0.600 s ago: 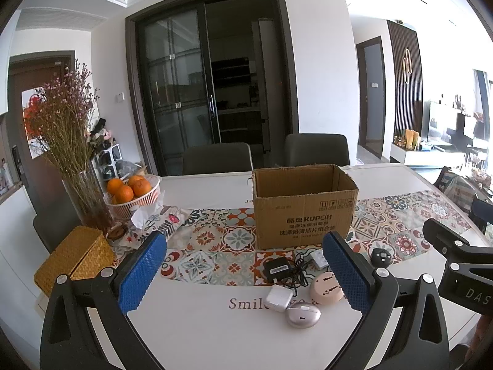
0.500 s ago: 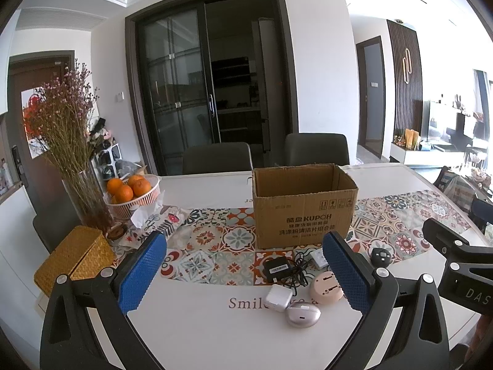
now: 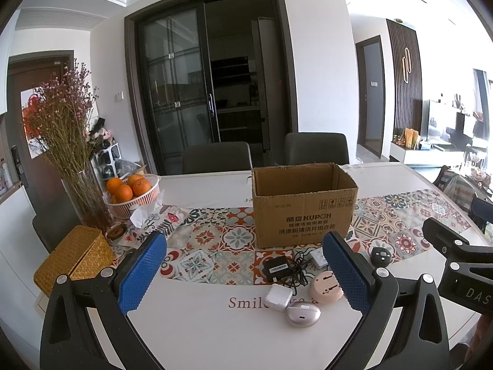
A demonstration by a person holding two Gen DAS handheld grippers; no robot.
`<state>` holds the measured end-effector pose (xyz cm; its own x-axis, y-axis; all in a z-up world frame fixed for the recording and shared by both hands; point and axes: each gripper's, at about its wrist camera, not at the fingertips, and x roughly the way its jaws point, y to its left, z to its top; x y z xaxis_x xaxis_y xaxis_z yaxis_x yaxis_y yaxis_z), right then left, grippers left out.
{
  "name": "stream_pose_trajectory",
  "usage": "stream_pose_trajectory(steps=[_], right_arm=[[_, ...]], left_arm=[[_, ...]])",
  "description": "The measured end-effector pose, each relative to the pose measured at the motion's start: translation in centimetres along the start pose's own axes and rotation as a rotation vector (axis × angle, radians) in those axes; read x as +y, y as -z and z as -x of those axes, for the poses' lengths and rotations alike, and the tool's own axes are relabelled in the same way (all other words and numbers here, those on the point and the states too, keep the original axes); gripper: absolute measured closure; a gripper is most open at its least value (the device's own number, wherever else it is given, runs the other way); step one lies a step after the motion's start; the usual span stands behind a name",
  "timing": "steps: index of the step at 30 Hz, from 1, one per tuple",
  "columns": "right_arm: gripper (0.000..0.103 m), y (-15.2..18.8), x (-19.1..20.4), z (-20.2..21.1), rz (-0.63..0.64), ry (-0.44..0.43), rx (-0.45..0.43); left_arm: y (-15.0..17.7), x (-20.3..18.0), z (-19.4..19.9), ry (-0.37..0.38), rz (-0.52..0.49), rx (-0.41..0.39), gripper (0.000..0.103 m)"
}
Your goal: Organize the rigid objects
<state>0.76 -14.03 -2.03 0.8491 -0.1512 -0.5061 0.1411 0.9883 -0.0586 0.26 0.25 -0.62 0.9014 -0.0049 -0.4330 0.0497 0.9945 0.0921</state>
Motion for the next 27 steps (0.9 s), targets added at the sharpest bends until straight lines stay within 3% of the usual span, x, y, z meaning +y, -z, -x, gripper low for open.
stream_pose_trajectory(steps=[19, 27], right_arm=[[0.003, -0.1, -0.1, 0.1, 0.000, -0.004, 0.005], [0.003, 0.6, 0.3, -1.0, -0.001, -0.017, 0.044]], left_arm=[[0.2, -0.1, -0.4, 0.009, 0.004, 0.017, 0.000], [0.9, -0.2, -1.8, 0.011, -0.009, 0.092, 0.000]])
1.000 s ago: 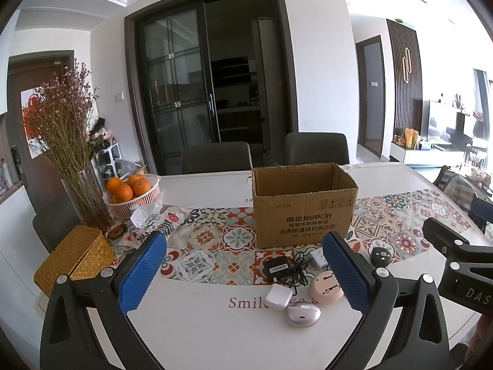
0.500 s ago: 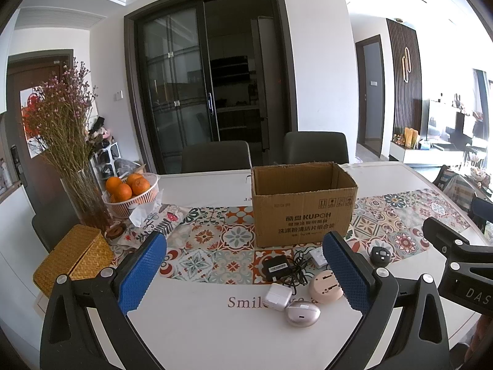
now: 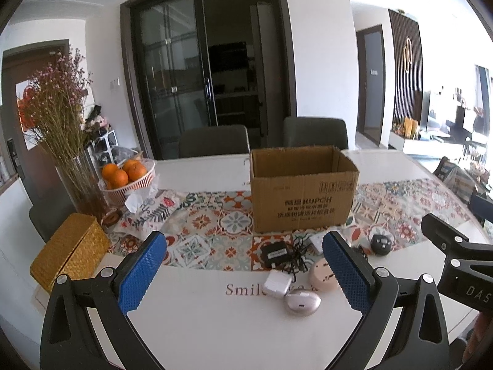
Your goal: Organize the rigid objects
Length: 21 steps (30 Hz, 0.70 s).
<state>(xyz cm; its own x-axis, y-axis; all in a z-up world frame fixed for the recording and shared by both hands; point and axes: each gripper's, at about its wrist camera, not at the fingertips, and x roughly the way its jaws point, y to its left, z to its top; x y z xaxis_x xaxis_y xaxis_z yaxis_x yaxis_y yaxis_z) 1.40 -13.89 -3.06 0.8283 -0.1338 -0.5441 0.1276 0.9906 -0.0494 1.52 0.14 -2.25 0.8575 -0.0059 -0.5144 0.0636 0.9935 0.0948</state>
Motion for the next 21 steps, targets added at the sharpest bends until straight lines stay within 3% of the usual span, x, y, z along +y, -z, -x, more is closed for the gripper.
stream_pose_trajectory(steps=[9, 21], right_arm=[[0.003, 1.0, 0.5, -2.9, -0.002, -0.054, 0.080], [0.003, 1.9, 1.8, -7.4, 0.028, -0.099, 0.188]], left_arm=[[1.2, -0.3, -3.1, 0.050, -0.049, 0.135, 0.000], [2.6, -0.5, -7.9, 0.105, -0.077, 0.255, 0.004]])
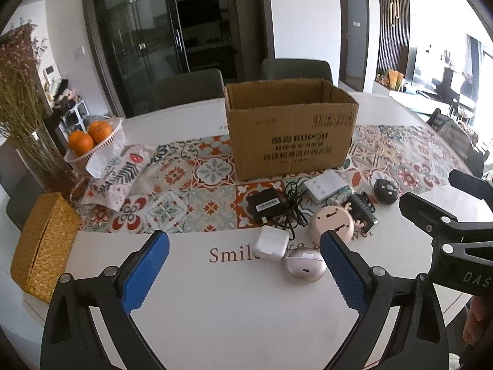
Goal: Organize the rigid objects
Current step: 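Grasp the white charger block with the left gripper while the right grasps the pink toy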
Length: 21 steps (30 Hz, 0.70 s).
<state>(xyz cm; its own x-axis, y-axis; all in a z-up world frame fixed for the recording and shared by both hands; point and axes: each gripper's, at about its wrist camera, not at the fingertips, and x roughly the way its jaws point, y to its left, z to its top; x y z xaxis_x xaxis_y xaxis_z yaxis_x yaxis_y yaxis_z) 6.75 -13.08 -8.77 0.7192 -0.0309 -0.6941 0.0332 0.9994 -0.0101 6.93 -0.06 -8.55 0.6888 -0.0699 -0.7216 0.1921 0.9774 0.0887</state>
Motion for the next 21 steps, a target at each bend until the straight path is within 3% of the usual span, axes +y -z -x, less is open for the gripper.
stream_pose_trajectory(steps=[10, 14, 21], right_arm=[[0.003, -0.9, 0.5, -4.6, 0.010, -0.036, 0.103], [0.003, -1.1, 0.6, -7.0, 0.022, -0.068, 0.177], [0.008, -1.0, 0.9, -10.4, 0.025, -0.118, 0.281]], left_arm=[[-0.5, 0.4, -4.4, 0.046, -0.016, 0.094, 0.010], [-0.2, 0.2, -6.4, 0.113, -0.030, 0.157, 0.010], [-0.3, 0.0, -9.4, 0.151, -0.049, 0.226, 0.011]])
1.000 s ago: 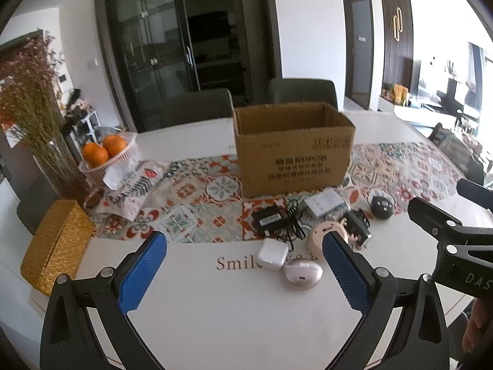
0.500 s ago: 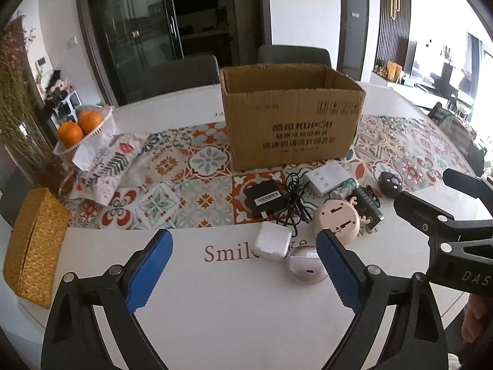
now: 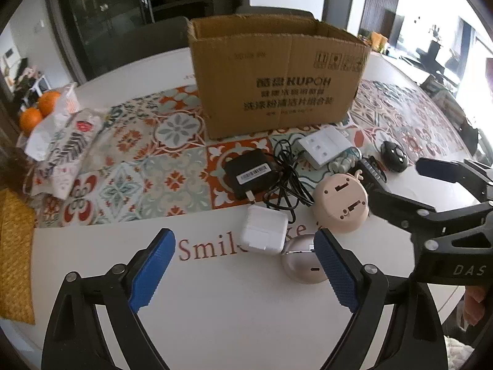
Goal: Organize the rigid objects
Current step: 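Grasp the white charger block with the left gripper while the right grasps the pink toy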
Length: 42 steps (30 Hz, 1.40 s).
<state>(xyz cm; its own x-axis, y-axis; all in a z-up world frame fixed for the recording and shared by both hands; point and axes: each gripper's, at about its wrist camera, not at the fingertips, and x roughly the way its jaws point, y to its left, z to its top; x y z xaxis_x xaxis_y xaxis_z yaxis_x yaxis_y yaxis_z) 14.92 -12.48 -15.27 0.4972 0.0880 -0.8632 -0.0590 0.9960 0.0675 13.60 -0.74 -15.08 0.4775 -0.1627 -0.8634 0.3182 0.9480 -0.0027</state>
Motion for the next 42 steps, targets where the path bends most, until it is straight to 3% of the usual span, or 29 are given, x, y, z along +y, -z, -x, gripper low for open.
stream_pose_trajectory(steps=[12, 34, 40, 42], right_arm=[[0.018, -1.2, -0.3, -4.6, -0.018, -0.071, 0.164], [0.019, -1.8, -0.4, -9.8, -0.074, -0.121, 0.328], [0.024, -1.5, -0.7, -10.8, -0.121, -0.143, 0.355], [0.030, -1.5, -0.5, -10.8, -0.118, -0.144, 0.347]], left_arm=[[-1.2, 0.2, -4.3, 0.087, -0.028, 0.114, 0.020], [-1.5, 0.6, -9.0, 0.157, 0.011, 0.236, 0.039], [-1.7, 0.2, -9.4, 0.157, 0.006, 0.234, 0.047], [-1.8, 0.1, -9.4, 0.169, 0.009, 0.230, 0.056]])
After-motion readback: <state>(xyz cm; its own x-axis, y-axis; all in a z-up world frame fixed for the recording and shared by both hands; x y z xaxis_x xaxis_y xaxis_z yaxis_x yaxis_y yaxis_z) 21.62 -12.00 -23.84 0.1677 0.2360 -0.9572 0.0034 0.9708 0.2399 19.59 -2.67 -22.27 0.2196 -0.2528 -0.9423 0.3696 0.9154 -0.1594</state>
